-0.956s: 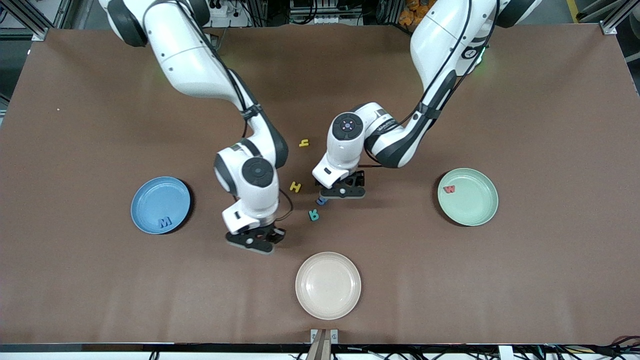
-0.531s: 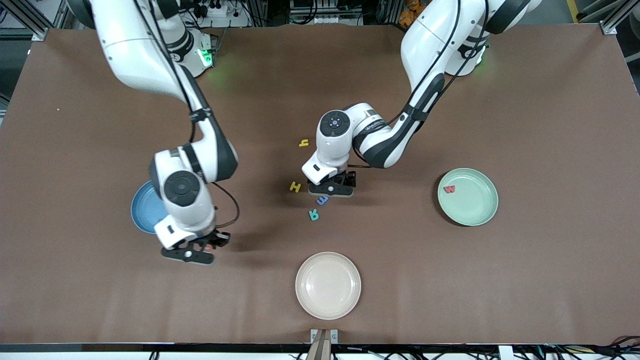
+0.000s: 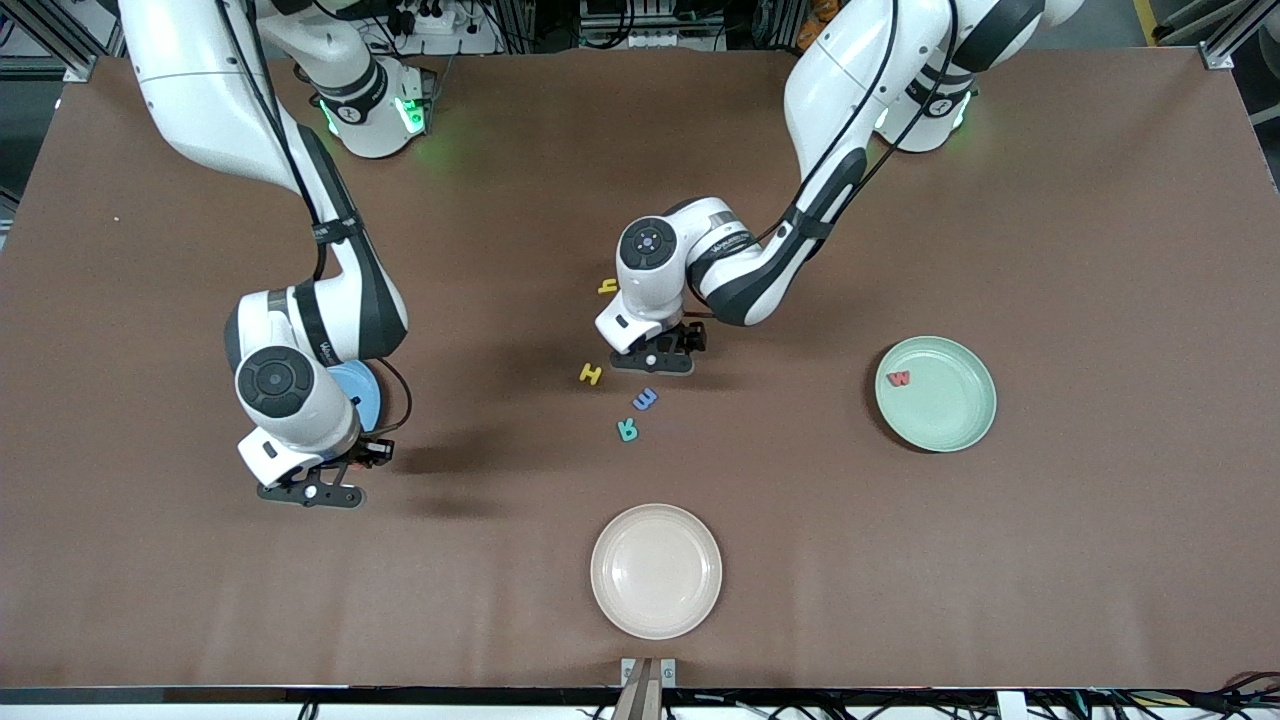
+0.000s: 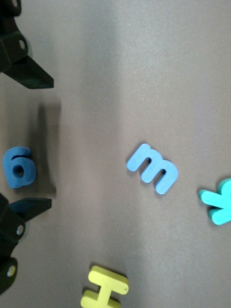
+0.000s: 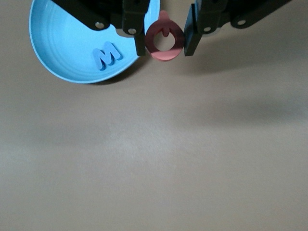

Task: Sort uppercase to blue plate, lowercase to green plate
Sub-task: 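Place the pink Q on the blue plate while the left gripper approaches the blue e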

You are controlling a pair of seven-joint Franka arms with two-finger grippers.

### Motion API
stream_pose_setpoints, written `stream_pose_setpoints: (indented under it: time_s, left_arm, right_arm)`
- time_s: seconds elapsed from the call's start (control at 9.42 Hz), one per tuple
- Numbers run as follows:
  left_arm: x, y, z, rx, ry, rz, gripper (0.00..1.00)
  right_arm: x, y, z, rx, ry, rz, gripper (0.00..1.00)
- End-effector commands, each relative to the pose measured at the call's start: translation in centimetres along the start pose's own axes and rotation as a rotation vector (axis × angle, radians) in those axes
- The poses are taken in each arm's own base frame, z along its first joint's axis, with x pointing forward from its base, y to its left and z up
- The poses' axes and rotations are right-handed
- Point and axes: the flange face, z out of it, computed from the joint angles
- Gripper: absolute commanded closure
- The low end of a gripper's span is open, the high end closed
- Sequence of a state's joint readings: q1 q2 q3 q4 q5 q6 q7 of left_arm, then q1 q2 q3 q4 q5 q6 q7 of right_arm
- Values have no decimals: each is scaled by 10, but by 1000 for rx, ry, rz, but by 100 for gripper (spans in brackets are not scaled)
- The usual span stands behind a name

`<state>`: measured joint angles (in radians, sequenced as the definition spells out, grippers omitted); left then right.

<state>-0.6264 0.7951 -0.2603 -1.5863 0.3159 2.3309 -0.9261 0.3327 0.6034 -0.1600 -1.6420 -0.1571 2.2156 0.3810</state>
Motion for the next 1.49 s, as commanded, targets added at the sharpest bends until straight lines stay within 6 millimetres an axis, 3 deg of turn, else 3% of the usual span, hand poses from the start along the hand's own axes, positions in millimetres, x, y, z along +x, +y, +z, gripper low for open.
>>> stream_pose_setpoints:
  time_s: [0.0, 0.21, 0.42, 0.64, 1.06, 1.27, 1.38]
  left_arm:
    - [1, -3, -4, 1, -9, -40, 0]
    - [0, -10, -1, 31, -31, -45, 0]
    - [1, -8, -5, 29, -54, -64, 0]
    - [0, -10, -3, 27, -67, -74, 0]
    - [-8, -7, 3, 35, -106, -85, 0]
    - [-11, 5, -10, -7, -123, -111, 0]
    - [-13, 8, -12, -12, -124, -107, 0]
  right_arm:
    - [-21, 30, 11, 19, -50, -7, 100]
    - [-33, 63, 31, 17, -101, -36, 100]
    - [-47, 98, 38, 24, -136, -50, 100]
    - [-49, 111, 41, 32, -159, -24, 0]
    - [-35, 122, 24, 76, -145, 33, 0]
    - [-20, 147, 8, 102, -107, 93, 0]
    - [-17, 169, 2, 127, -99, 140, 0]
